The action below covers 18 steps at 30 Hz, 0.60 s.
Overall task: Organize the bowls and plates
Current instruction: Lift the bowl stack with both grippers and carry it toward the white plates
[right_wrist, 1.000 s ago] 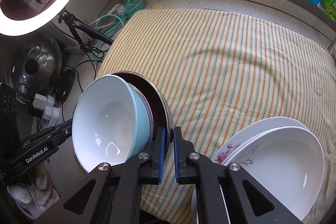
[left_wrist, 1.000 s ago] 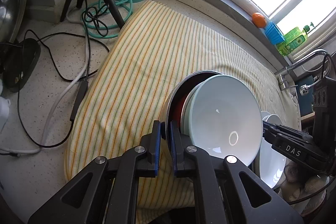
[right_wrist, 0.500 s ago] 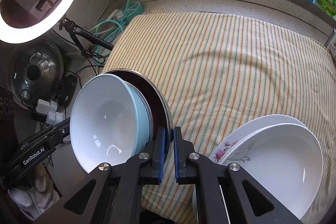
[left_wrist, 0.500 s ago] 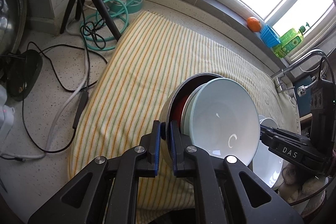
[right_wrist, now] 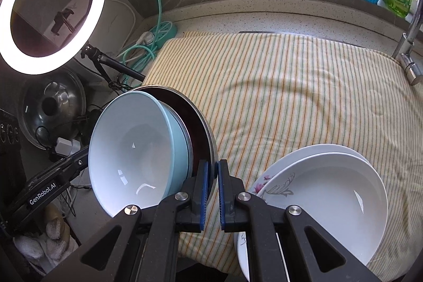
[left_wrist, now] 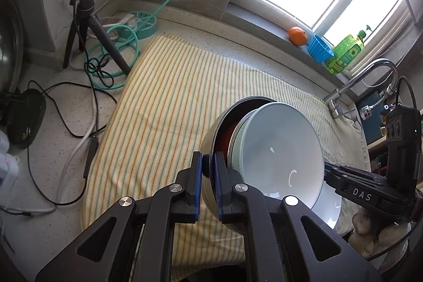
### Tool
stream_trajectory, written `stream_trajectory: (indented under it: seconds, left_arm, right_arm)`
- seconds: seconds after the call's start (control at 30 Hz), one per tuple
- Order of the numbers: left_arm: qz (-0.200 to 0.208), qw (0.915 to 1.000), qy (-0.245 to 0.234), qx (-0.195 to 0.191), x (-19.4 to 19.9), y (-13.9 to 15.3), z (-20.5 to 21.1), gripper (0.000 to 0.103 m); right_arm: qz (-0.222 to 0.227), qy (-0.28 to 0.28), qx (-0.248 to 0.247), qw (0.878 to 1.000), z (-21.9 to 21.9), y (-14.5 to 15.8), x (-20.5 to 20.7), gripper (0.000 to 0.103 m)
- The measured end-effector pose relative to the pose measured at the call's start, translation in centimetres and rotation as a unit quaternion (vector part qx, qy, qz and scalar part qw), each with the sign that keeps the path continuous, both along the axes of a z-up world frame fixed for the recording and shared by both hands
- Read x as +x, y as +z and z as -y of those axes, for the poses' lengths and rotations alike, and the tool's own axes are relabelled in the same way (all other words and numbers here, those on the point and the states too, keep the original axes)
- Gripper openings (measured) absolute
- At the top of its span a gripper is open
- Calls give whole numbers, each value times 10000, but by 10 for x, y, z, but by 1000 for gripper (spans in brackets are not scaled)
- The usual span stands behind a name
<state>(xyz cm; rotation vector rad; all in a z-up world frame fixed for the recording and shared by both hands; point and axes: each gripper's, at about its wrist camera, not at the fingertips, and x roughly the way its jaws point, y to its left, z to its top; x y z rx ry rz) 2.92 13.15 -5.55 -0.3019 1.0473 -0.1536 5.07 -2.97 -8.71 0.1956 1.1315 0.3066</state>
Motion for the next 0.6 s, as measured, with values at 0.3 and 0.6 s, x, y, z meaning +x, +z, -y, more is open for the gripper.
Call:
stream_trajectory:
  seconds: [0.3,0.6]
  left_arm:
    - [117,9994,-333,-58,4,11,29,7]
    - [171,9973,-712,-59,3,15,67,7]
  right_arm:
    - [36,-340,49,9994,32,11,-14,7]
    - [116,-690,56,9975,71,18,-34,7]
